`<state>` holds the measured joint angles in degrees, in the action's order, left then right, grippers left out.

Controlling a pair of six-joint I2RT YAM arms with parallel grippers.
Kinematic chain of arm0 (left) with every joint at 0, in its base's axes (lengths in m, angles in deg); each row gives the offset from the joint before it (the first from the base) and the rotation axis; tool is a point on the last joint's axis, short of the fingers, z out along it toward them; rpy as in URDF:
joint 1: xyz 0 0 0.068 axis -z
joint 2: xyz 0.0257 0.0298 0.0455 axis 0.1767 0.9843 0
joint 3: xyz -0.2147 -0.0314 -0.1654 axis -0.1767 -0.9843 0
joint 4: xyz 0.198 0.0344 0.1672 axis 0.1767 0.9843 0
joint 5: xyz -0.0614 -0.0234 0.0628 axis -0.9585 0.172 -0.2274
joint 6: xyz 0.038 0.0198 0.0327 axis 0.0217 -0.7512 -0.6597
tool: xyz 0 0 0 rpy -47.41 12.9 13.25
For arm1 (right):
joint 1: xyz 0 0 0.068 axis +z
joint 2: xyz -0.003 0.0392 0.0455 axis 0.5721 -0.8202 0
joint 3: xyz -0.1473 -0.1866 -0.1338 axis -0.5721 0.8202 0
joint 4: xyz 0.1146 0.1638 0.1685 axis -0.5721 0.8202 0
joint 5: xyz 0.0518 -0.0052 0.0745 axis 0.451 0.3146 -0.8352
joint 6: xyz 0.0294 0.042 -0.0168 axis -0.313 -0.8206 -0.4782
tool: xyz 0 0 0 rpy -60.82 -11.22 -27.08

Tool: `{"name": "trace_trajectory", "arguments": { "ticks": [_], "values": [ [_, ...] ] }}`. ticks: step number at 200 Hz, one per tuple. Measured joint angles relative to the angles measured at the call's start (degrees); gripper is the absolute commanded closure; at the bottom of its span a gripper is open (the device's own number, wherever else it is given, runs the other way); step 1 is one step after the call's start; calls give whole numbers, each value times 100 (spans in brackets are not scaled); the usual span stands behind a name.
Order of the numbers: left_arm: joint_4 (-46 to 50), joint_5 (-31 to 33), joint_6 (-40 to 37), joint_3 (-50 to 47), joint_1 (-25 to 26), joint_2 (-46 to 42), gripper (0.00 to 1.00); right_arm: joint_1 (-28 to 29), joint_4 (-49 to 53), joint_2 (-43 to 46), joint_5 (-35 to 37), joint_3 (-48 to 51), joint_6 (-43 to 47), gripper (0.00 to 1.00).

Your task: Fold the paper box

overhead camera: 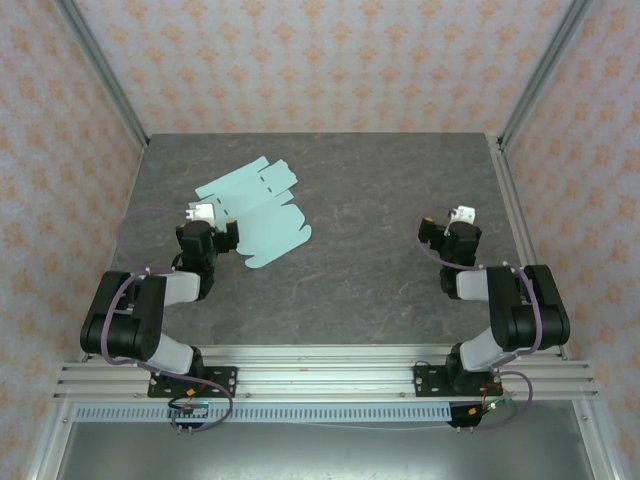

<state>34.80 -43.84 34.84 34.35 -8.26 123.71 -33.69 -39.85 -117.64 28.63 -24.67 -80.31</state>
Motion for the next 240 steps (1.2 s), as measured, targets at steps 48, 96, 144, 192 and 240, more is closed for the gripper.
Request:
{"name": "trace_trajectory", "arguments": {
  "ticks": [48,96,144,192,240],
  "values": [
    [0,0,0,0,0,0,0,0,0,0,0,0,0,1],
    [0,0,0,0,0,0,0,0,0,0,0,0,0,1],
    [37,-44,-7,55,-2,0,0,0,20,2,59,-13,-24,1],
    [669,-13,9,162,-2,-664,0,4,444,586,127,-13,-87,1],
    [1751,162,258,601,-2,-1860,0,4,1620,1764,299,-382,-396,1]
  ]
}}
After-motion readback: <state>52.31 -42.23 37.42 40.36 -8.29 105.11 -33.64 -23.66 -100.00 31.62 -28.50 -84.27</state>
